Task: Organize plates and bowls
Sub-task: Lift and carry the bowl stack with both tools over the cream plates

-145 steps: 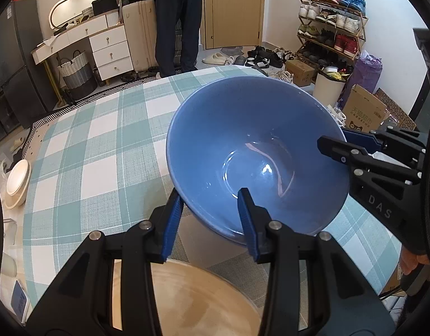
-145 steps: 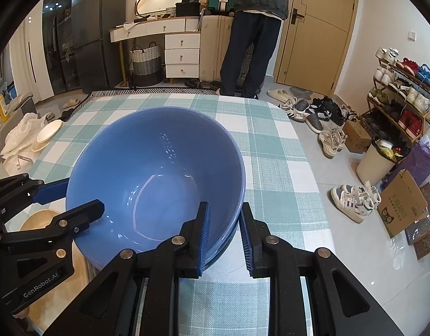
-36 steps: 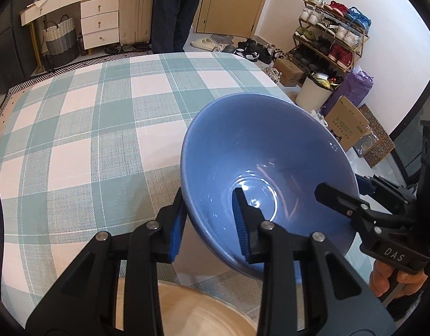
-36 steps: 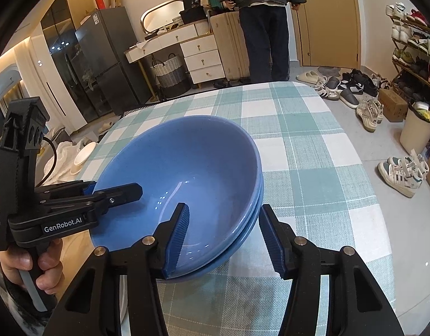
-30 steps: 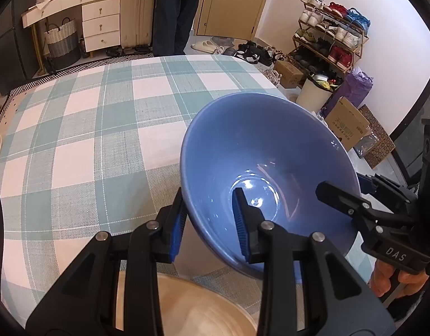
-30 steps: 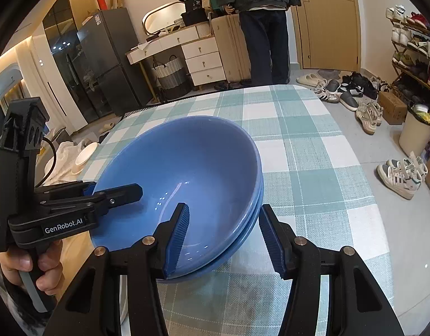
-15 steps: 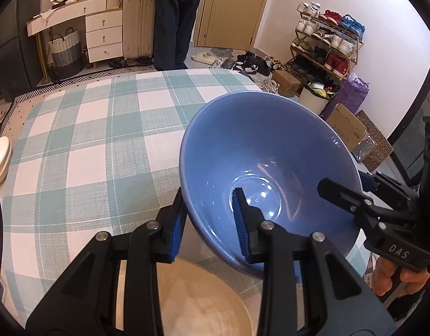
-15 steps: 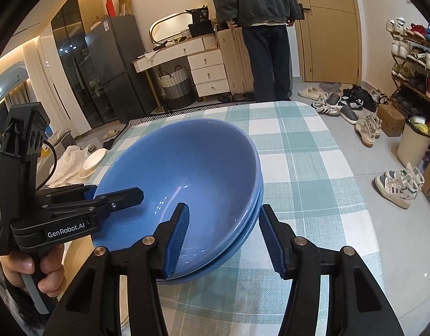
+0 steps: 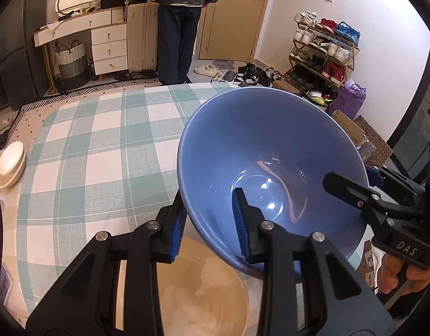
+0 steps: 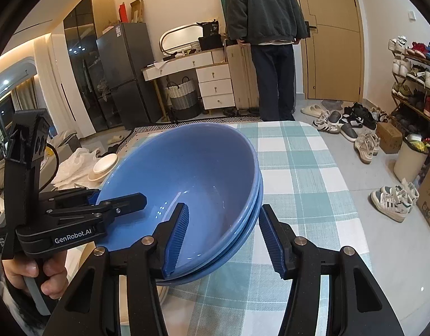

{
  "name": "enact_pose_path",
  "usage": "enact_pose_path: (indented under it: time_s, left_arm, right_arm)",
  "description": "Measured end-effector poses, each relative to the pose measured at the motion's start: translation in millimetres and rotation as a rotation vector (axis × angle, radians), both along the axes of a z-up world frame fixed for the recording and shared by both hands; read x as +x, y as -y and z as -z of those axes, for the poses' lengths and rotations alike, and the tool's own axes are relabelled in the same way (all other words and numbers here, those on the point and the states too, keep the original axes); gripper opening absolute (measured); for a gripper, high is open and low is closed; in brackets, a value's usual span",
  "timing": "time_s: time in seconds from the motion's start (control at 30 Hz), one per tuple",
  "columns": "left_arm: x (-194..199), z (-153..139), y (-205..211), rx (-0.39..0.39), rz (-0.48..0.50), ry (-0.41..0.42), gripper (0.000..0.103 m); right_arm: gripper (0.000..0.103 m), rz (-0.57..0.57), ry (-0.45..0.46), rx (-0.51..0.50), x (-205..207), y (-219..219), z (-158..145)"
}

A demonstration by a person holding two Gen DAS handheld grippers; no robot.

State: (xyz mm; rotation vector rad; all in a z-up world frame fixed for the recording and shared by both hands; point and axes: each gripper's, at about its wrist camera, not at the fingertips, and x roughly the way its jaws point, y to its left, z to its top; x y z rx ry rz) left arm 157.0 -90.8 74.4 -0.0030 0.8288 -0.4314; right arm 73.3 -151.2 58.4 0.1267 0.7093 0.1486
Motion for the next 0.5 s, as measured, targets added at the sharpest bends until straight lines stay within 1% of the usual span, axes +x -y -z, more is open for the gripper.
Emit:
enact_pose_path:
  time_s: [0.2, 0.5]
  left_arm:
    - [-23.1, -15.6, -11.4, -0.003, -0.014, 0.021, 0.029]
    - [-57.6, -31.4, -35.2, 0.012, -0.05, 0.043, 0.029]
  right_arm:
    - [0.054, -0.012, 0.014, -0.001, -14.3, -12.3, -8.9]
    - [0.054, -0.048, 0.032, 0.008, -28.3, -35.2, -16.3]
